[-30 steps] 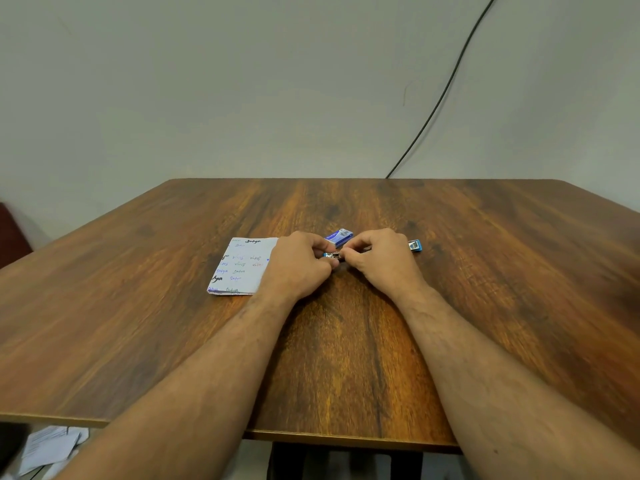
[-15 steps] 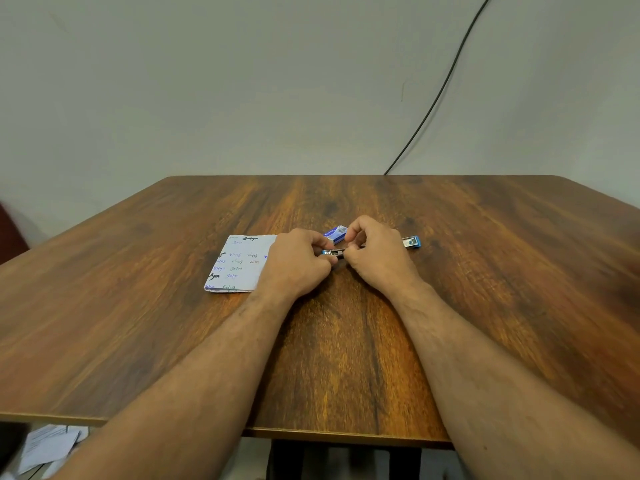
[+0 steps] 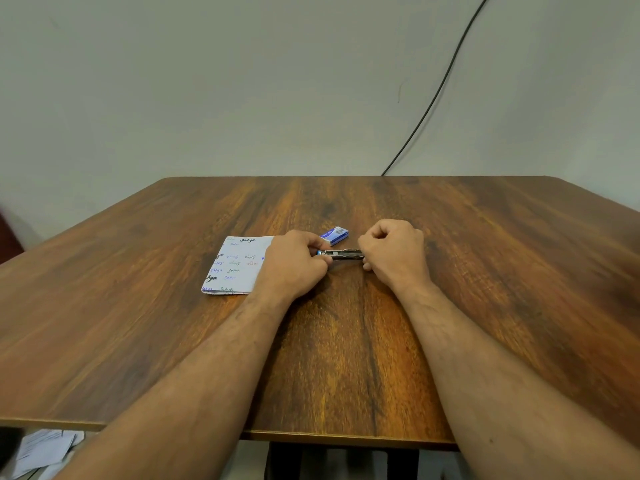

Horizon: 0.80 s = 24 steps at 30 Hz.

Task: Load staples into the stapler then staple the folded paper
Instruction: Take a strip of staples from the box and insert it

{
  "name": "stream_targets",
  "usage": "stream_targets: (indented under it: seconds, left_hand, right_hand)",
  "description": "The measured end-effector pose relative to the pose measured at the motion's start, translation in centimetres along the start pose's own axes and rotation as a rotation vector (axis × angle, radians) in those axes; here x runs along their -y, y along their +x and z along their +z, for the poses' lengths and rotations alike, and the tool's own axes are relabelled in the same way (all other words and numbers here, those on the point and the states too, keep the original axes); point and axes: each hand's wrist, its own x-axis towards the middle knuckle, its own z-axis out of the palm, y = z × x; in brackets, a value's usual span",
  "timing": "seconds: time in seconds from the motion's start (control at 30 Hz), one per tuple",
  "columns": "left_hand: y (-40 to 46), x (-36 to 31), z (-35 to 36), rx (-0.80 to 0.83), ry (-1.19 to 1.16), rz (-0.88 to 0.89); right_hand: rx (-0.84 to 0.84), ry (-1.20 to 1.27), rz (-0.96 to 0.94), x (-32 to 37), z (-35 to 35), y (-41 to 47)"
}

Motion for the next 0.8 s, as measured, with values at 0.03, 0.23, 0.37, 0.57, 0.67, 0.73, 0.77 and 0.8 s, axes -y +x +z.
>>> stream_targets:
  seconds: [0.03, 0.23, 0.37, 0.57, 0.67, 0.73, 0.77, 0.8]
  left_hand:
    - [0.03, 0.07, 0.02, 0.001, -0.005, -0.002]
    - [0.07, 0.12, 0.15, -0.002, -0.01, 0.012]
    - [0.08, 0.21, 0.05, -0.024, -0.025, 0.006]
    - [-0.11, 0.1, -0.02, -0.033, -0.023, 0.018]
    - [-0.2, -0.13, -0.11, -0.042, -0.024, 0.02]
    - [-0.27, -0.22, -0.19, -0.042, -0.023, 0.022]
    - [-0.3, -0.23, -0.22, -0.044, -0.024, 0.023]
    - [-0.3, -0.2, -0.24, -0.047, -0.026, 0.024]
  right_hand:
    - [-0.003, 0.029, 0.042, -0.05, -0.06, 0.11]
    - [0.039, -0.003, 0.052, -0.37, 0.15, 0.41]
    - [0.12, -0.056, -0.044, -0.53, 0.42, 0.48]
    - [0.137, -0.019, -0.048, -0.5, 0.49, 0.52]
    - [0.124, 0.014, -0.008, -0.66, 0.52, 0.57]
    - [0.14, -0.01, -0.051, -0.63, 0.35, 0.4]
    - [0.156, -0.029, -0.085, -0.54, 0.25, 0.3]
    - [0.172, -0.043, -0.117, -0.39, 0.16, 0.21]
